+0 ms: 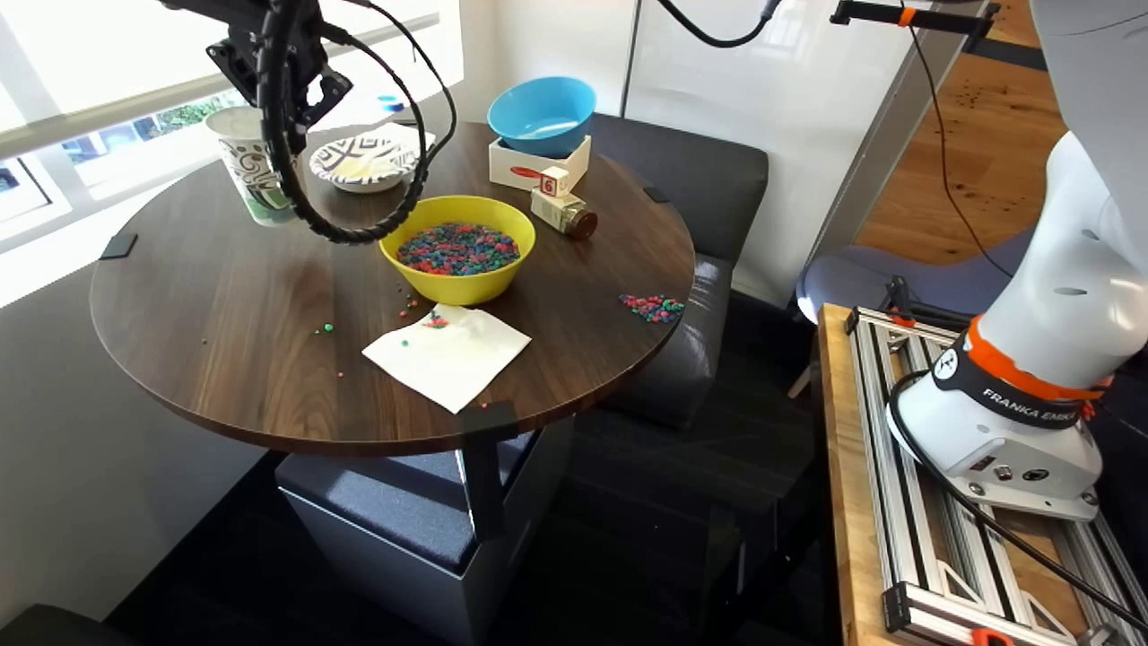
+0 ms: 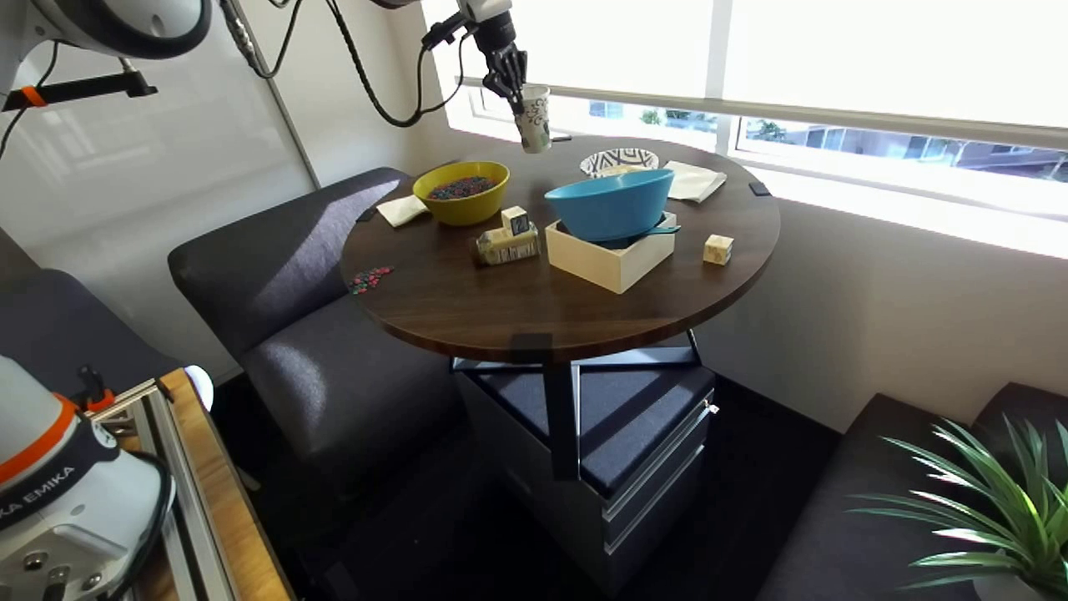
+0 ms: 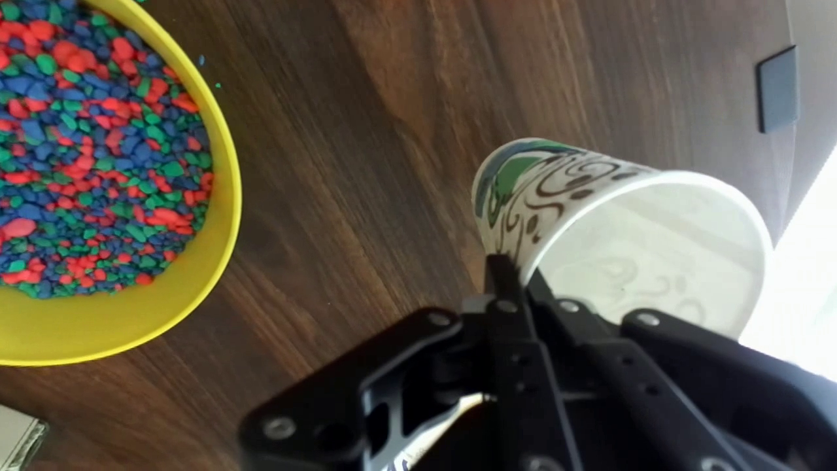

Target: Pick up the styrofoam cup and pour its content in the yellow bowl before putting it down on the table

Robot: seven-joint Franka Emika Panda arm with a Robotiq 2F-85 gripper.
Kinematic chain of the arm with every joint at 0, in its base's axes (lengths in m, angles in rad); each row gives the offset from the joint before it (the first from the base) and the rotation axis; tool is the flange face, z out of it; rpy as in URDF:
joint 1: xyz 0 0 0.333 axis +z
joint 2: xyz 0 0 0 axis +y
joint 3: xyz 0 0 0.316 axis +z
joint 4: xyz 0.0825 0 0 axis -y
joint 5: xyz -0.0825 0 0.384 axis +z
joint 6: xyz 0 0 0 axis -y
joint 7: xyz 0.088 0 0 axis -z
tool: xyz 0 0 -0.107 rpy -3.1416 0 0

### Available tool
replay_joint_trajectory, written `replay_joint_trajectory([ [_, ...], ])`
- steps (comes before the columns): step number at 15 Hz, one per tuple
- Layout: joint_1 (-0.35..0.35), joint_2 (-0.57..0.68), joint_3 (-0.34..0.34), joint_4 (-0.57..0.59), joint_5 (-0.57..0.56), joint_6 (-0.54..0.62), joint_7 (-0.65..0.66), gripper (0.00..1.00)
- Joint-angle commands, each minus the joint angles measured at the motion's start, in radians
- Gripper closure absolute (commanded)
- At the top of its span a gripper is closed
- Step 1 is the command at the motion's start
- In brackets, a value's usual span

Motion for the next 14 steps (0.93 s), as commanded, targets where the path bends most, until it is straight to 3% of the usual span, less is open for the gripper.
replay_joint_trajectory([
  [1,0.035,0.024,-0.022,0.012,-0.044,-0.018,0.025,0.99],
  [9,0.044,0.049,-0.014,0.015,-0.048,-0.079,0.013,0.98],
  [10,0.040,0.051,-0.010,0.019,-0.039,-0.099,0.012,0.72],
  [12,0.038,0.052,-0.009,0.024,-0.036,-0.128,0.014,0.65],
  [14,0.030,0.043,-0.003,0.028,-0.027,-0.150,0.006,0.49],
])
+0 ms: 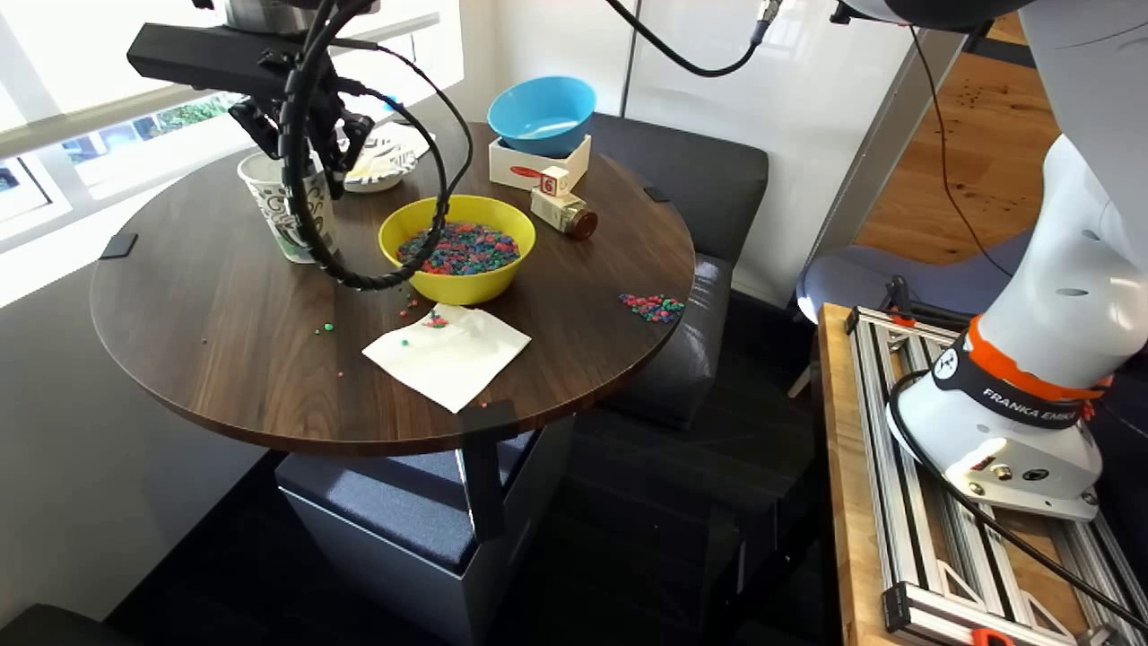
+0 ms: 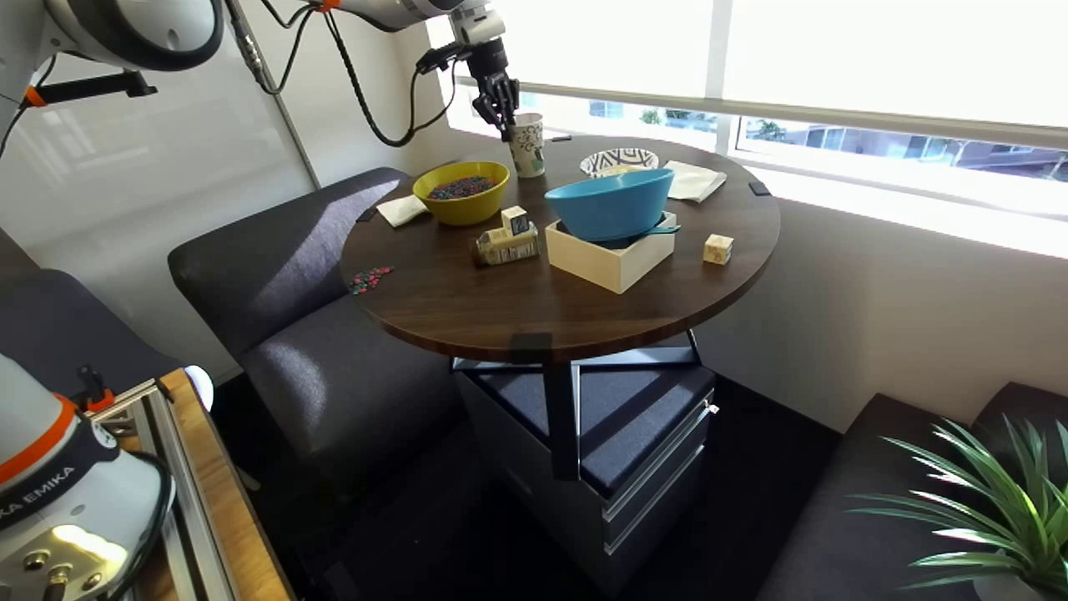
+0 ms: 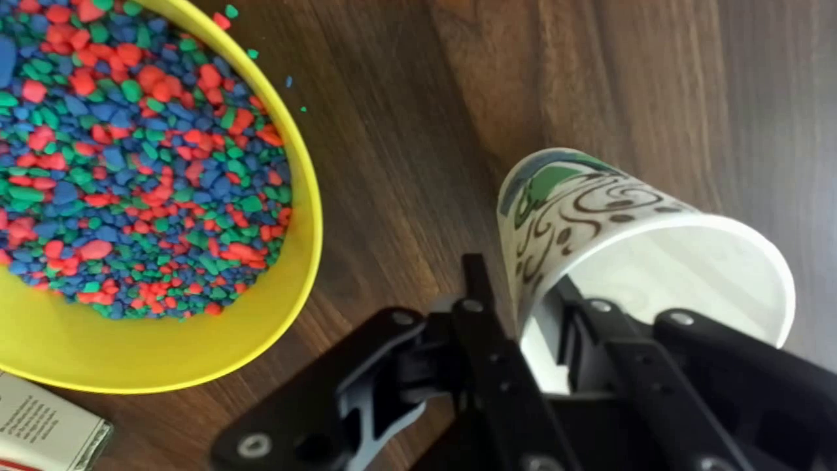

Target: Pick up the styrofoam cup and pour its content in the yellow bowl before putting it down on the table

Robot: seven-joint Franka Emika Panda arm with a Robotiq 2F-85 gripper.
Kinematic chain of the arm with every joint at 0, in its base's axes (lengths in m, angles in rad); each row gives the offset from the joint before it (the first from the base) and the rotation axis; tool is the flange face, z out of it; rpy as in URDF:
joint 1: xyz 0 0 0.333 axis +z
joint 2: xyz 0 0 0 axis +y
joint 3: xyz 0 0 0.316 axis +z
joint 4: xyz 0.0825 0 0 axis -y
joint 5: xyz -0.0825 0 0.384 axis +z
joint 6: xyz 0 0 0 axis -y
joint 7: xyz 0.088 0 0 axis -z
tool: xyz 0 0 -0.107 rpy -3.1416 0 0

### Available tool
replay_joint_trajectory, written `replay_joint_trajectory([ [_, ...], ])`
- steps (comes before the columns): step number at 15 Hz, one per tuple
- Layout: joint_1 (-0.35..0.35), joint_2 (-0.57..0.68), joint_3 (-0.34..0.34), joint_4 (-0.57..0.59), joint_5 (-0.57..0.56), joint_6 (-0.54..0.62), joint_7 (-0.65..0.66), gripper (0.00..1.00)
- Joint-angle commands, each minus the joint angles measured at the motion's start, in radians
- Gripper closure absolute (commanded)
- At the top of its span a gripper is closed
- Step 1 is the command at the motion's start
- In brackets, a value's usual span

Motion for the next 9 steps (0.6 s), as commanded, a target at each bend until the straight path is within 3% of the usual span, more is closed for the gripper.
replay_joint_trajectory([
  [1,-0.010,-0.010,0.006,0.024,0.022,-0.051,0.006,0.42],
  [6,-0.058,-0.134,0.013,-0.029,0.043,0.027,0.013,0.05],
  [7,-0.078,-0.164,0.029,-0.043,0.067,0.045,-0.019,0.00],
  [9,-0.120,-0.236,0.066,-0.111,0.100,0.125,-0.169,0.00],
])
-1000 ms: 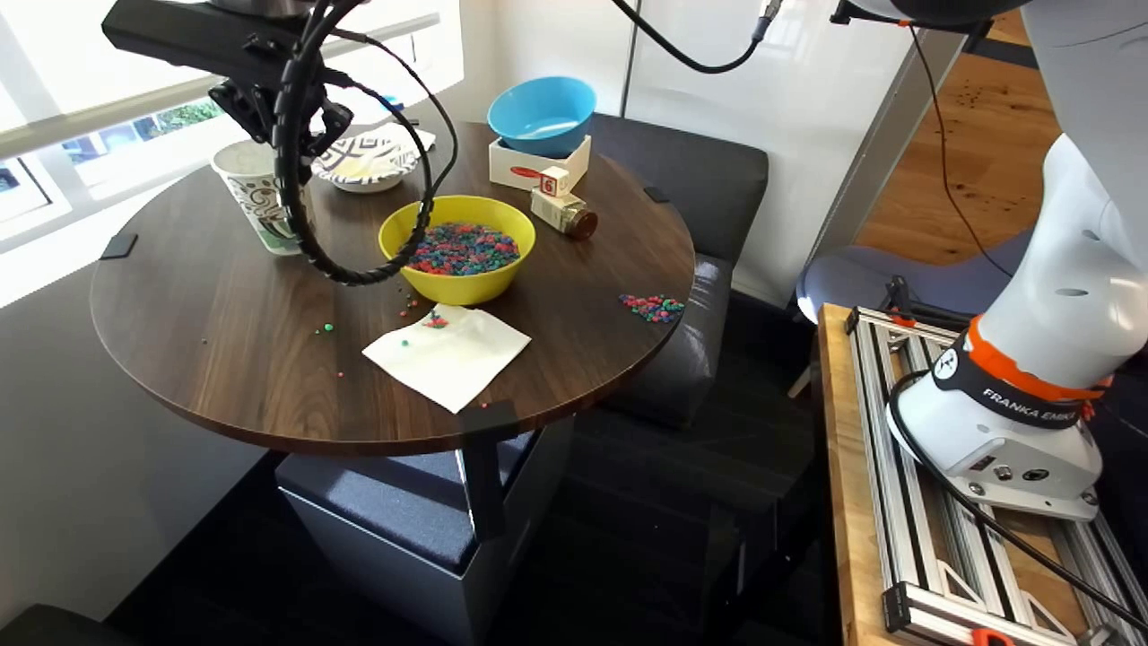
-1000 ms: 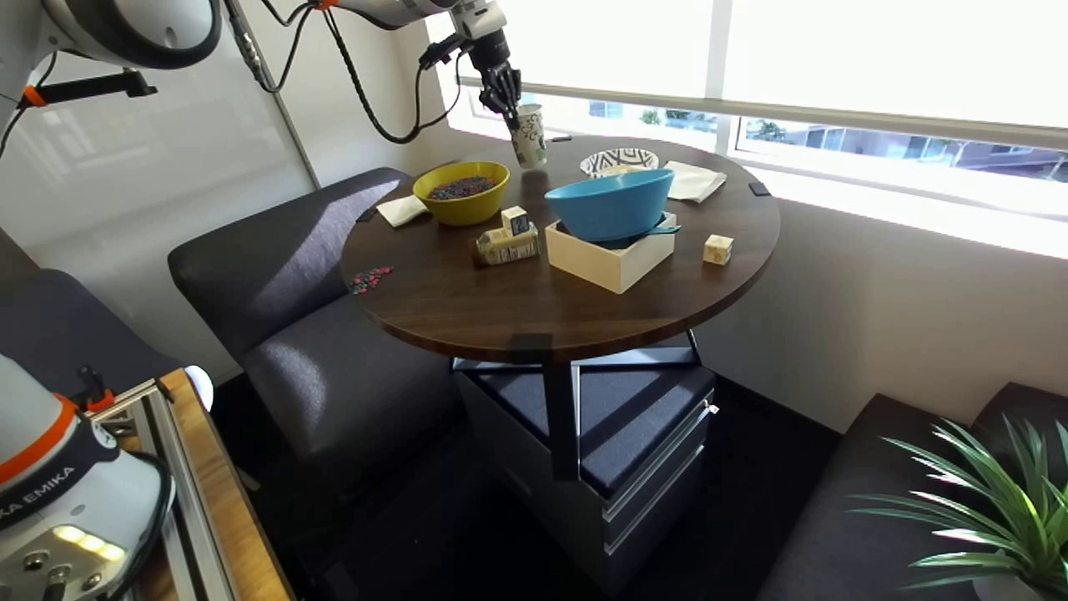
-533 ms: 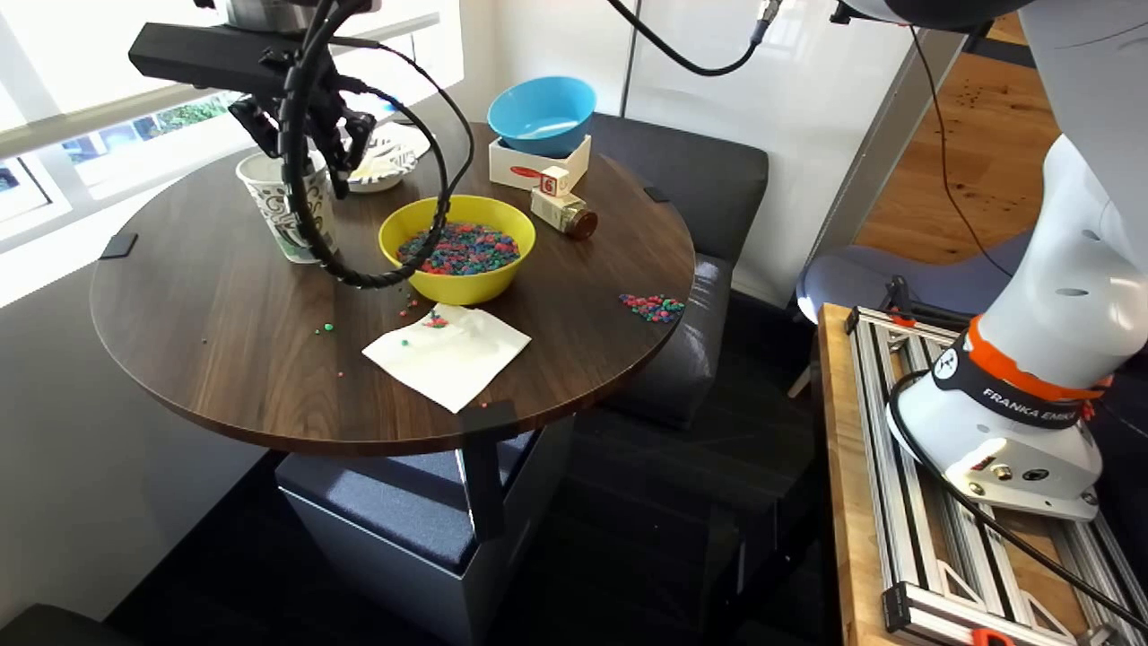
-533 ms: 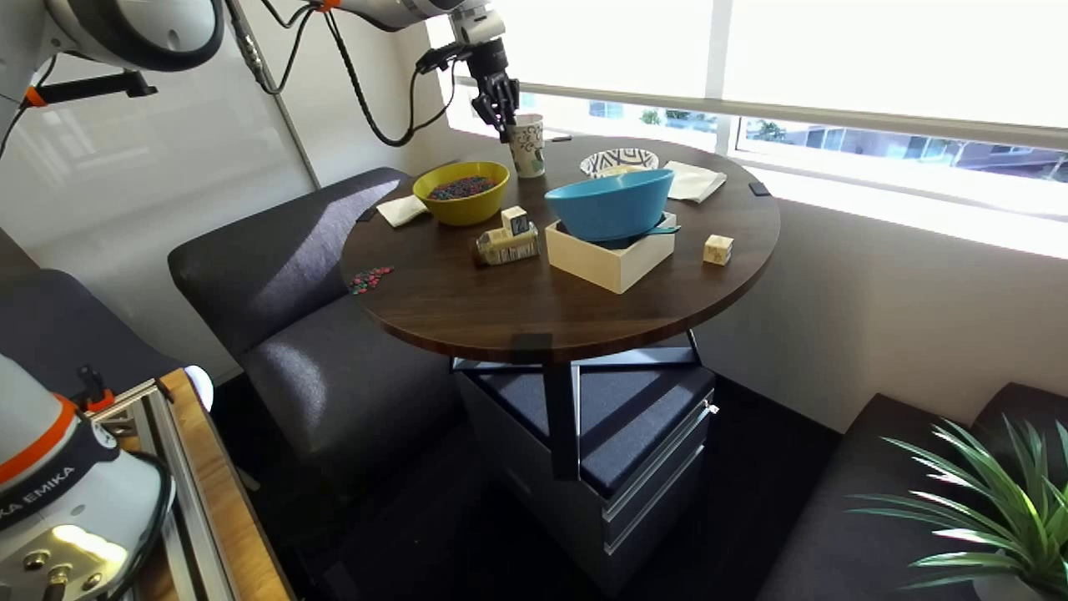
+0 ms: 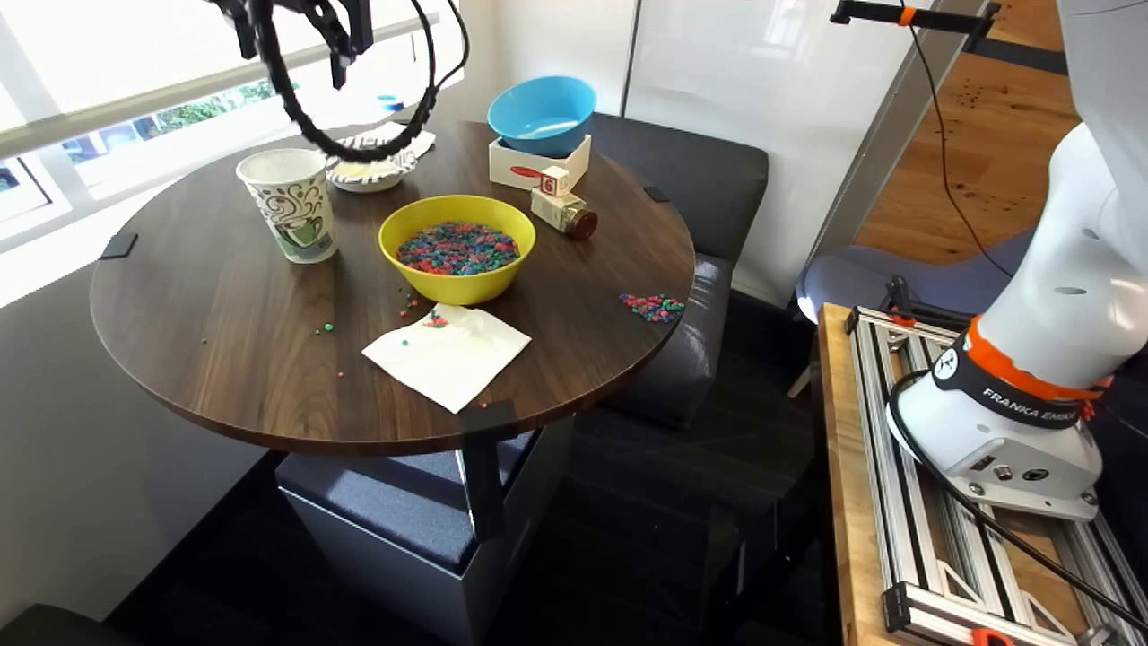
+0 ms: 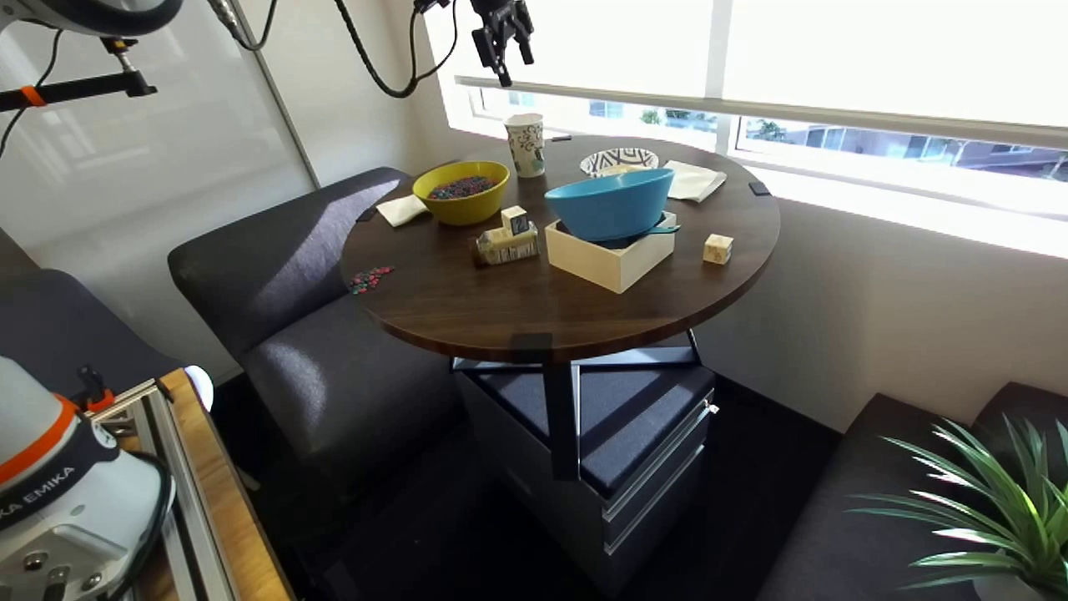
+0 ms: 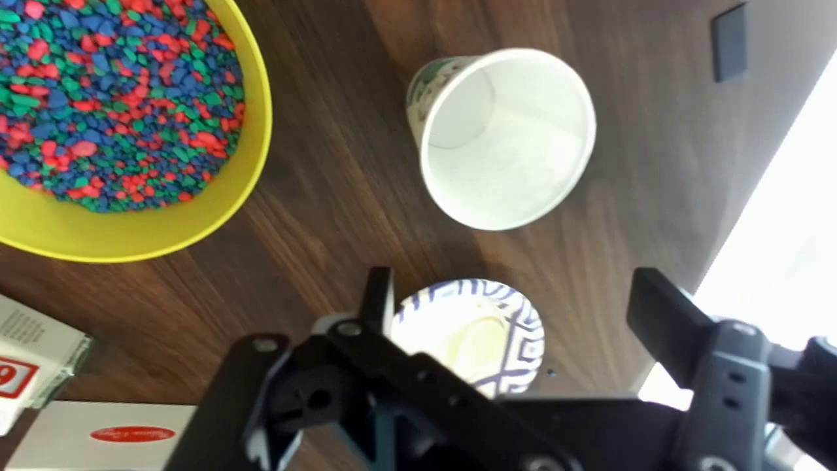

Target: Pick up the styrofoam cup and pour its content in the yellow bowl before putting it down on the table

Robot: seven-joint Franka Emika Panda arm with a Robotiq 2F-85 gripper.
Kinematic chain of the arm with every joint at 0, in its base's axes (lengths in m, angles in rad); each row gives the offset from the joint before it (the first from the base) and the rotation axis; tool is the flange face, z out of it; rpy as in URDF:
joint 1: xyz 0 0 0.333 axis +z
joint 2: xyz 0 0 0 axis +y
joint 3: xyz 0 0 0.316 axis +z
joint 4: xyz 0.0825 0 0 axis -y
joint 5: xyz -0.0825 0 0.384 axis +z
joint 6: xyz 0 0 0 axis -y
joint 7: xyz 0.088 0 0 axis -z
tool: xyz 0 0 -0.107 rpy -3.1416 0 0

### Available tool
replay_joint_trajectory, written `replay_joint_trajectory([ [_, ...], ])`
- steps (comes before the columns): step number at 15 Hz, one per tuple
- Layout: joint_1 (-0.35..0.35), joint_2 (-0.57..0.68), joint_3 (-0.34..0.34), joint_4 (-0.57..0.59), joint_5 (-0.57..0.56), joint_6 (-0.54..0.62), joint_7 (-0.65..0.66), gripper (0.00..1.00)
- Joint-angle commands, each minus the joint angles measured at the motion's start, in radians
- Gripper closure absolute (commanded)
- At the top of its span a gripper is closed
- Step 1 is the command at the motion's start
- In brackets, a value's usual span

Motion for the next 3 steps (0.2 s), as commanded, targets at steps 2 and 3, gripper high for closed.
replay_joint_trajectory([
  [2,-0.036,-0.058,0.028,-0.032,0.028,0.061,-0.105,0.00],
  [3,-0.046,-0.078,0.032,-0.042,0.030,0.068,-0.120,0.00],
])
